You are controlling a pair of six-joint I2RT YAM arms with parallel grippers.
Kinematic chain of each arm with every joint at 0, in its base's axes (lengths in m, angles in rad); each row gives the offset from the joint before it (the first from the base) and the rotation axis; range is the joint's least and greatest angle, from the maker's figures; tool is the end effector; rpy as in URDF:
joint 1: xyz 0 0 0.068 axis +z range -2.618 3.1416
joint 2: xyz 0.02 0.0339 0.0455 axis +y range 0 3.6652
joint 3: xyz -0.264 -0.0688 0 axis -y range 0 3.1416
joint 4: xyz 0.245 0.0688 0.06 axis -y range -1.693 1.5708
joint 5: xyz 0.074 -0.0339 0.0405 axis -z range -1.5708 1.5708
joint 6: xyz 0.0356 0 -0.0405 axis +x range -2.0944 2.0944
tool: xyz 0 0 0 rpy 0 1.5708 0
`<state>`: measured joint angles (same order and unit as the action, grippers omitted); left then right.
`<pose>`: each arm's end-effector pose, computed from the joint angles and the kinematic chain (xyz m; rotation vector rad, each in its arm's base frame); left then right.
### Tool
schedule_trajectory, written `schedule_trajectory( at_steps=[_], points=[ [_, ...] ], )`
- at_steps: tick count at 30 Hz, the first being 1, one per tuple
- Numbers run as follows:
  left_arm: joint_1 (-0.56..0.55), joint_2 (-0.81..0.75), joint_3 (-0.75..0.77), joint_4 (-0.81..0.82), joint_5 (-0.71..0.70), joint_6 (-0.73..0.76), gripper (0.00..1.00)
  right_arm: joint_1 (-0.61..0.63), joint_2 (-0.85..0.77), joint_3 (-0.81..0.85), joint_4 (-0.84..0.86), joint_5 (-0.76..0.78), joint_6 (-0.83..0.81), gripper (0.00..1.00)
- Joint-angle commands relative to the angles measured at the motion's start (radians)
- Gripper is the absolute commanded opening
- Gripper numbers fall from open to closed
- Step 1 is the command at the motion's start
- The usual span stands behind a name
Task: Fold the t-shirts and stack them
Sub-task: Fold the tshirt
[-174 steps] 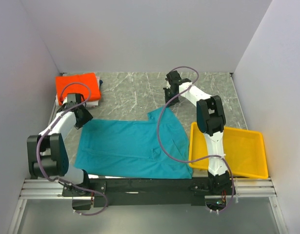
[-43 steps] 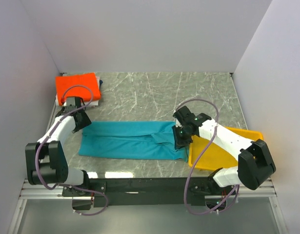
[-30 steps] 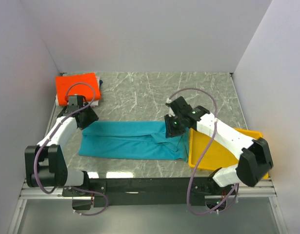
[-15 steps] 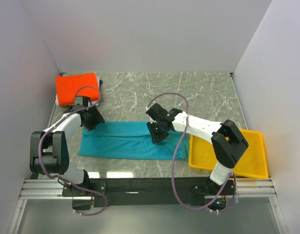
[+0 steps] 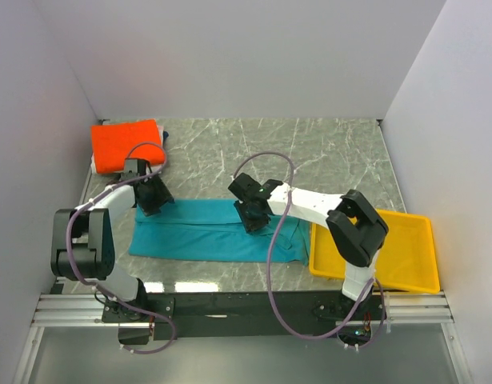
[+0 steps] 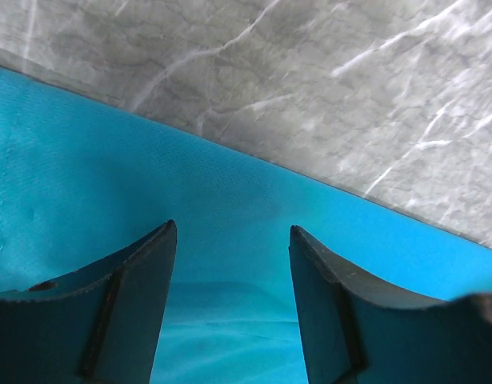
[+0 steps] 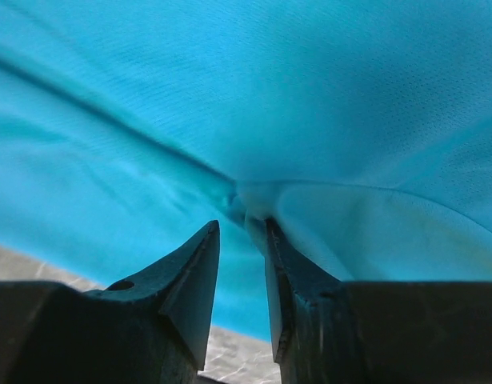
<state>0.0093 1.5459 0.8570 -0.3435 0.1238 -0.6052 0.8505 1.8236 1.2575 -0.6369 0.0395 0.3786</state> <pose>0.2968 -0.0016 0.1741 -0.7549 2.5285 -0.3700 0.2414 0.2730 0.1861 -0.6463 2.7320 0.2558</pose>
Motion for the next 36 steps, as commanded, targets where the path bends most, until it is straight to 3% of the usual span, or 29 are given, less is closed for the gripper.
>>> schedule_trajectory(
  at_steps=[1,9,19,29,36],
  points=[
    [0.0,0.017,-0.007,0.034,0.036,0.012,0.64,0.012,0.032,0.043,-0.018,0.06,0.019,0.37],
    [0.001,0.019,-0.012,0.032,0.031,0.022,0.64,0.019,0.052,0.045,-0.04,0.105,0.04,0.38],
    [0.011,0.037,-0.016,0.037,0.03,0.027,0.64,0.018,0.043,0.049,-0.05,0.06,0.037,0.0],
    [0.023,0.026,-0.018,0.026,0.02,0.033,0.64,0.019,-0.01,0.12,-0.118,-0.024,0.031,0.0],
    [0.026,0.017,-0.022,0.02,0.019,0.035,0.64,0.019,0.042,0.151,-0.15,-0.153,0.002,0.0]
  ],
)
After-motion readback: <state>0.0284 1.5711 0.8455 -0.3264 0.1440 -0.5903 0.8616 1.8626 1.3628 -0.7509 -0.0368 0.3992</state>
